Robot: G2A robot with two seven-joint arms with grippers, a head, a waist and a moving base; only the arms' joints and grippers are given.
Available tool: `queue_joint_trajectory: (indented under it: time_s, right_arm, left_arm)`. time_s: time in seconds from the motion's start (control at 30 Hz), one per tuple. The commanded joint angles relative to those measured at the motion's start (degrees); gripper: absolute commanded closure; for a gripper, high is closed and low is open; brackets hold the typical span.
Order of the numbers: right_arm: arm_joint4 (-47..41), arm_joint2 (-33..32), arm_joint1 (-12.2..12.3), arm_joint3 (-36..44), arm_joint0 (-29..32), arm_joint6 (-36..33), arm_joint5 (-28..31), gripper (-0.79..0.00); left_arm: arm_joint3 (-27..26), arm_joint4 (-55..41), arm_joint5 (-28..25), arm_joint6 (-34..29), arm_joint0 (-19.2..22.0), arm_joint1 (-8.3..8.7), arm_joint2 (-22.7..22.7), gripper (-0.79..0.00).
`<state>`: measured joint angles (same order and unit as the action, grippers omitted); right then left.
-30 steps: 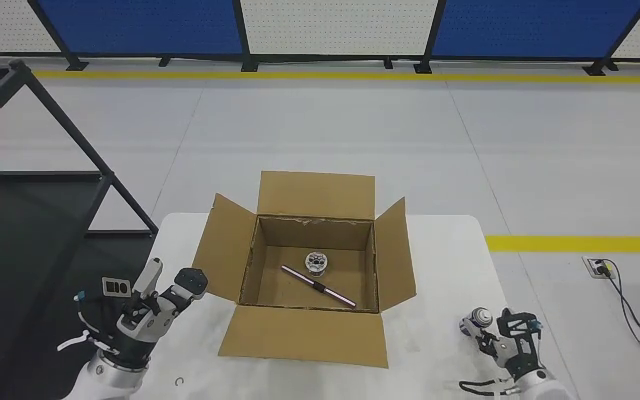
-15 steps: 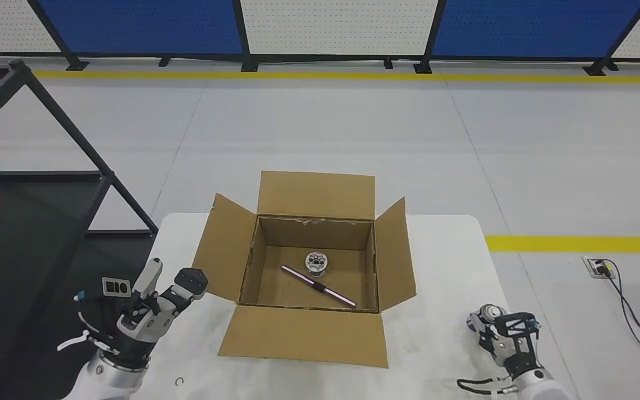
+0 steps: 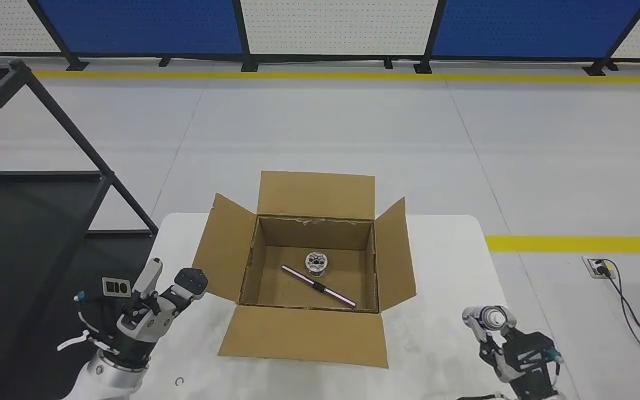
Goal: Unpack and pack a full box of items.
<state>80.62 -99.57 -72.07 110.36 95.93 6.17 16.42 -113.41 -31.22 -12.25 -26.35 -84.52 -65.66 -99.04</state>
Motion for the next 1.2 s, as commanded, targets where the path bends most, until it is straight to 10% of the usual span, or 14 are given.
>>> queue_joint_trajectory:
  time_s: [0.0,0.67,1.17]
  right_arm:
    - [0.04,-0.01,0.00,0.02,0.04,-0.02,-0.09,0.000]
    - [1.20,4.74,-0.05,16.82,3.02,3.41,1.90,0.000]
    - [3.74,17.01,-0.02,23.90,-7.66,-12.41,5.11,0.000]
  left_arm:
    - [0.00,0.00,0.00,0.00,0.00,0.00,0.00,-0.785]
    - [0.00,0.00,0.00,0.00,0.00,0.00,0.00,-0.785]
    - [0.00,0.00,0.00,0.00,0.00,0.00,0.00,-0.785]
